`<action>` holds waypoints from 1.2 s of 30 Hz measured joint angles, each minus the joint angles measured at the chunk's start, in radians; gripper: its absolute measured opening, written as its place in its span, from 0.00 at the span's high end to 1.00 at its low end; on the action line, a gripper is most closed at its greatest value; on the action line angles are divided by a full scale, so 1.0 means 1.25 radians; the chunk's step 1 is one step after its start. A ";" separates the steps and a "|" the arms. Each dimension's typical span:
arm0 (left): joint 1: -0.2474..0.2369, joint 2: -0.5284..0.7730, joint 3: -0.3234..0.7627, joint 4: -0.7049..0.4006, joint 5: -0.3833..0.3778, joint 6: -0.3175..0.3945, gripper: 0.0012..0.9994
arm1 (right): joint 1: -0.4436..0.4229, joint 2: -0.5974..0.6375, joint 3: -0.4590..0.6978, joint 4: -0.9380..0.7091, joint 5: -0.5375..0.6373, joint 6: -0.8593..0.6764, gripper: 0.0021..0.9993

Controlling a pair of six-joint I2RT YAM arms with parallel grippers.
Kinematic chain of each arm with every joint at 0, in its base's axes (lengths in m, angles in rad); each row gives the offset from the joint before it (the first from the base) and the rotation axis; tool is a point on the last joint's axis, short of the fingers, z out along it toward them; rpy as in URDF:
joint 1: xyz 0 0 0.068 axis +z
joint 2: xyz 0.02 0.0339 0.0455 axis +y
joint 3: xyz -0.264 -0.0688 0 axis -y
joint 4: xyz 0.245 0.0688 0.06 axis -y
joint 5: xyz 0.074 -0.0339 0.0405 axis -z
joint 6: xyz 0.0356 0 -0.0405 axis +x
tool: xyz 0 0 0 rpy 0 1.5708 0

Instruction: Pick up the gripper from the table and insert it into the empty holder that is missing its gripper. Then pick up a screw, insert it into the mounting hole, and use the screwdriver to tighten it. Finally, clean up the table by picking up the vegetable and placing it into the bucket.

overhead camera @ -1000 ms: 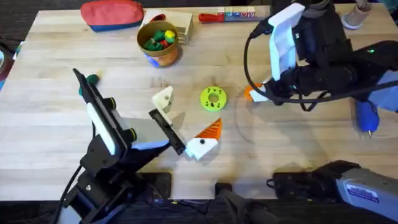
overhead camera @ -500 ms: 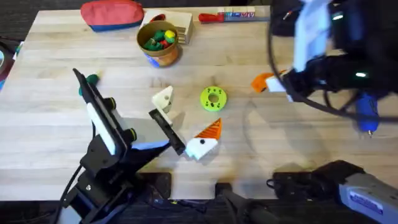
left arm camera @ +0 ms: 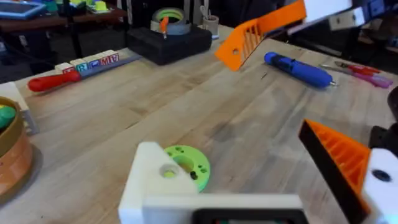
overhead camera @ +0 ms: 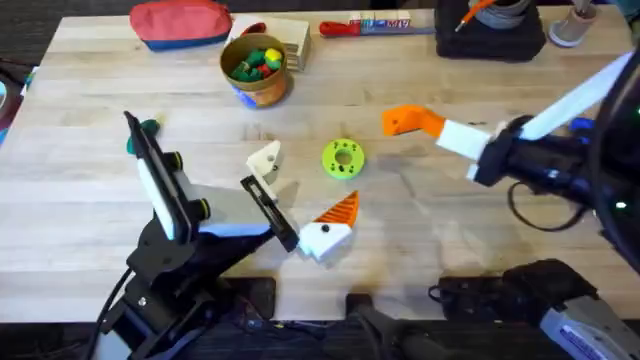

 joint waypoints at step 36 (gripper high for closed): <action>0.000 0.000 0.000 0.000 0.059 -0.070 0.01 | 0.154 0.548 -0.066 0.630 -0.536 0.723 1.00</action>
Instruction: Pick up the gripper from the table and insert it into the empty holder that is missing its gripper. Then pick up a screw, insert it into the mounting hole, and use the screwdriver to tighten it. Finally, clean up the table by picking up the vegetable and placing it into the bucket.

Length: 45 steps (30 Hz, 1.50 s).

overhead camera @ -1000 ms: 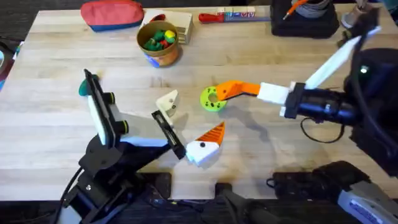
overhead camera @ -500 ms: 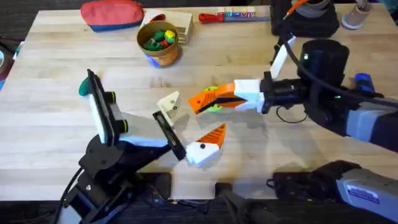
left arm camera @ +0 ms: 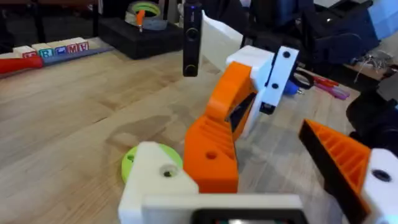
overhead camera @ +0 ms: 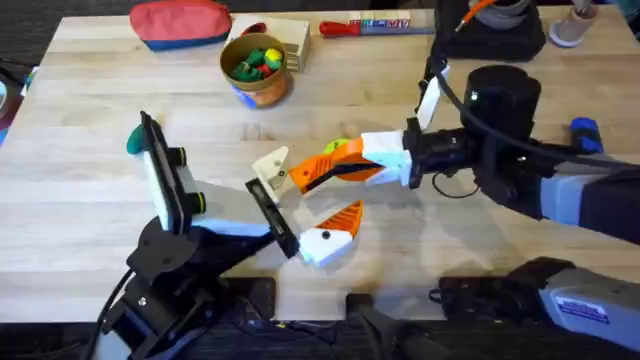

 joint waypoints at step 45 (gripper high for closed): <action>0.009 0.000 -0.001 0.001 -0.022 -0.003 0.01 | 0.177 0.057 0.000 0.230 0.319 0.175 1.00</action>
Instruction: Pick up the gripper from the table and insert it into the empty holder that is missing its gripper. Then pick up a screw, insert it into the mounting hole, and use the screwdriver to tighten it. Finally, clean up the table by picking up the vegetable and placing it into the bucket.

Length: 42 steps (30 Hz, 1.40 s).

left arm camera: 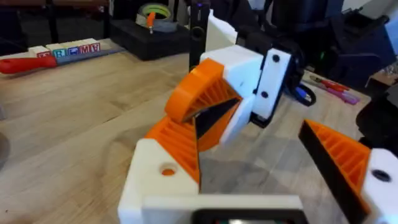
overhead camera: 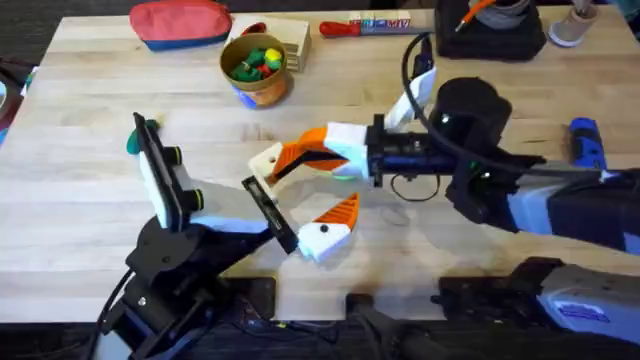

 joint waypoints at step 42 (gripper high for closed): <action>-0.001 0.000 0.000 -0.007 -0.005 -0.012 0.01 | -0.072 0.028 0.000 0.032 -0.080 -0.206 0.01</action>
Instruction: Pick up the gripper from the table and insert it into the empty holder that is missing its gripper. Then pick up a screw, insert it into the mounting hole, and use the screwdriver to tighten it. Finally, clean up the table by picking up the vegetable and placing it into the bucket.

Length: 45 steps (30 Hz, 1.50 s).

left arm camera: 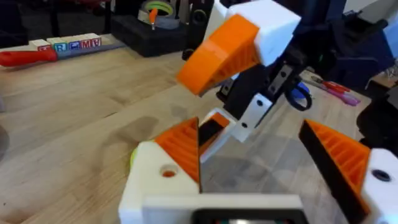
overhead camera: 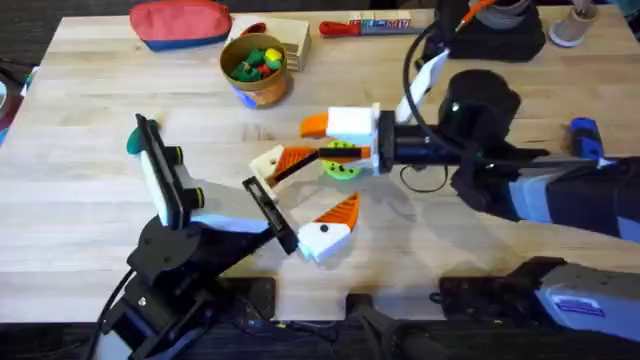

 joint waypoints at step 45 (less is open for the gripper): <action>0.000 0.000 0.000 -0.010 -0.081 0.005 0.01 | 0.149 0.090 0.323 -0.892 0.570 -1.069 0.77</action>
